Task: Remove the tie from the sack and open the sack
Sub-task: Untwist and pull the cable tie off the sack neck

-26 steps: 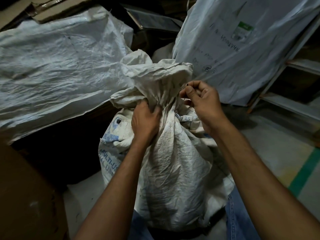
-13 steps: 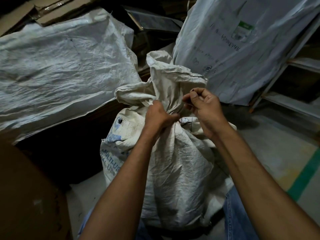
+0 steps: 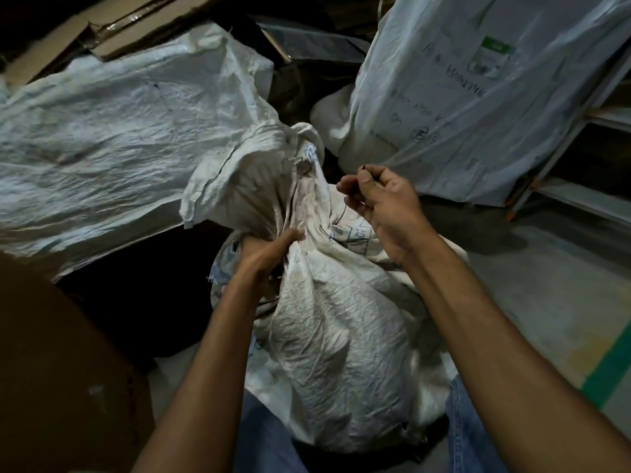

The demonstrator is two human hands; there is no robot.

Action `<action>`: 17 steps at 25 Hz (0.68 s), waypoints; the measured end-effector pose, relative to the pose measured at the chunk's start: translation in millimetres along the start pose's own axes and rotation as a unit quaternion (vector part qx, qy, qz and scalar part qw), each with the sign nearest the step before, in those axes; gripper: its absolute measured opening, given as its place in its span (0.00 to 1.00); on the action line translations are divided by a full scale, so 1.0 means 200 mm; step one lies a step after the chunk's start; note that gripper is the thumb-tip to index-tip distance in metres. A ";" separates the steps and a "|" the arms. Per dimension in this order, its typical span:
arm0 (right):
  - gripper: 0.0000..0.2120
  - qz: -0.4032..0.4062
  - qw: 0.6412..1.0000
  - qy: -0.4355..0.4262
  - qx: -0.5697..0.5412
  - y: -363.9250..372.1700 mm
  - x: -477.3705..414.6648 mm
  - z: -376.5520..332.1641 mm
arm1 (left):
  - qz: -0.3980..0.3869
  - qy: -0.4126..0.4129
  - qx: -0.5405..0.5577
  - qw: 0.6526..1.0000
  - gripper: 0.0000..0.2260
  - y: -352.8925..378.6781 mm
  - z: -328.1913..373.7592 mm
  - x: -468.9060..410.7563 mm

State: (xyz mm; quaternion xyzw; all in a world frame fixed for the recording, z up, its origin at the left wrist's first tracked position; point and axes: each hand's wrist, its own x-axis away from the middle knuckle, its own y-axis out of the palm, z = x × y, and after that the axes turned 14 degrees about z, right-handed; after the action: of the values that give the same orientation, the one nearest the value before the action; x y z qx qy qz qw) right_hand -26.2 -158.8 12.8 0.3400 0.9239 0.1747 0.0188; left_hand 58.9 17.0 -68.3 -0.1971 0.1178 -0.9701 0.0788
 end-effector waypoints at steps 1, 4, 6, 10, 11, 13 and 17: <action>0.05 0.001 1.000 -0.008 0.000 0.01 0.00 -0.01 | 0.019 0.006 0.013 1.000 0.30 0.01 0.02 0.03; 0.05 0.002 0.999 -0.039 0.002 0.02 0.00 -0.06 | 0.134 0.106 -0.010 0.985 0.52 0.06 0.01 0.09; 0.04 -0.008 0.999 -0.041 0.000 0.04 0.00 -0.07 | 0.193 0.146 -0.047 0.969 0.57 0.08 0.03 0.17; 0.05 -0.023 1.000 -0.019 -0.007 0.10 0.04 -0.03 | 0.210 0.257 -0.101 0.938 0.48 0.15 0.02 0.21; 0.06 -0.024 1.000 -0.014 -0.013 0.11 0.05 -0.02 | 0.204 0.277 -0.131 0.930 0.47 0.16 0.02 0.21; 0.06 -0.025 0.999 -0.005 -0.021 0.13 0.05 0.00 | 0.197 0.323 -0.172 0.910 0.46 0.18 -0.01 0.21; 0.05 -0.022 0.999 0.014 -0.036 0.13 0.05 0.00 | 0.304 0.359 -0.098 0.877 0.44 0.19 -0.04 0.18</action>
State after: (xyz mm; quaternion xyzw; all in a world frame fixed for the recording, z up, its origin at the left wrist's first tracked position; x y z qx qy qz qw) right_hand -18.1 -133.1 22.7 0.3158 0.9245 0.2123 0.0221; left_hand 27.3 -24.8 -72.9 0.2035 0.2862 -0.8862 0.3022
